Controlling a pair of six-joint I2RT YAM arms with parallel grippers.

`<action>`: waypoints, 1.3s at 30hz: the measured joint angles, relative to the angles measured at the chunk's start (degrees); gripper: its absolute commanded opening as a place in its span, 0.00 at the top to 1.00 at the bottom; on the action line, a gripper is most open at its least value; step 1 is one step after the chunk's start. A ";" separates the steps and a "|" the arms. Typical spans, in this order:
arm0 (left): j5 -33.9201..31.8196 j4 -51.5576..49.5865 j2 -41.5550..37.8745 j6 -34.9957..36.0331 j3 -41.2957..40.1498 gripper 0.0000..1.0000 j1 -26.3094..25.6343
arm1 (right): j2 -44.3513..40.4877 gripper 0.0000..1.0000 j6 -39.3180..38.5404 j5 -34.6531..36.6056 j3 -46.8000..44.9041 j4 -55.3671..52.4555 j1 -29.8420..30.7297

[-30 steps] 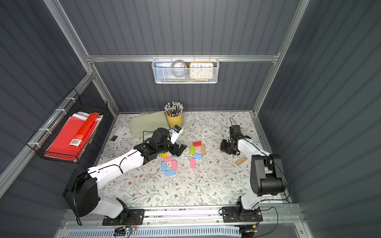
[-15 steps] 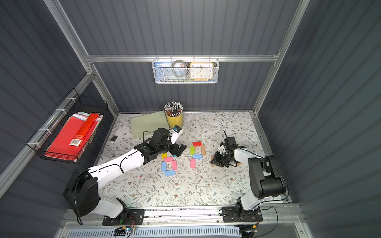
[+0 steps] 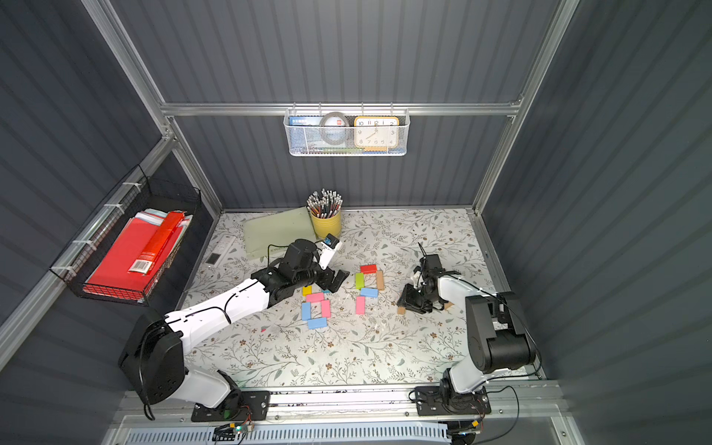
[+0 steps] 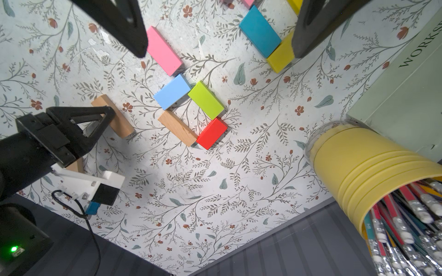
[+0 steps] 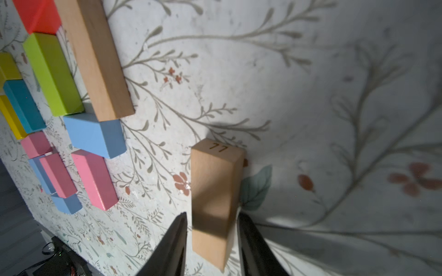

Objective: Assemble the number 8 with building blocks
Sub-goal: Place the building block at the center of the board, then assemble the building block at the center of the board.

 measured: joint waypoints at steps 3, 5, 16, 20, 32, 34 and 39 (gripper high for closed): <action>0.00 0.00 0.00 0.00 0.00 0.02 0.00 | -0.76 0.55 -0.22 2.51 0.83 -2.03 -0.20; 0.00 0.00 0.00 0.00 0.00 0.02 0.00 | -1.38 0.52 -0.02 3.98 1.75 -3.28 -0.20; -0.55 0.09 -0.76 -0.02 -1.31 0.01 0.00 | -5.51 0.37 7.78 14.53 8.33 -7.74 6.40; -0.90 0.15 -1.75 -0.02 -1.97 0.01 0.00 | -4.68 0.37 11.23 18.38 9.73 -9.05 10.67; -1.09 0.50 -2.08 -0.02 -1.97 0.01 0.00 | 0.96 0.45 16.46 24.59 9.86 -10.75 14.34; -1.09 0.50 -2.08 -0.02 -1.97 0.01 0.00 | 1.51 0.47 16.72 24.63 9.86 -10.51 14.36; -1.09 0.48 -2.08 -0.02 -1.97 0.01 0.00 | 4.44 0.53 16.79 24.85 10.16 -9.84 14.84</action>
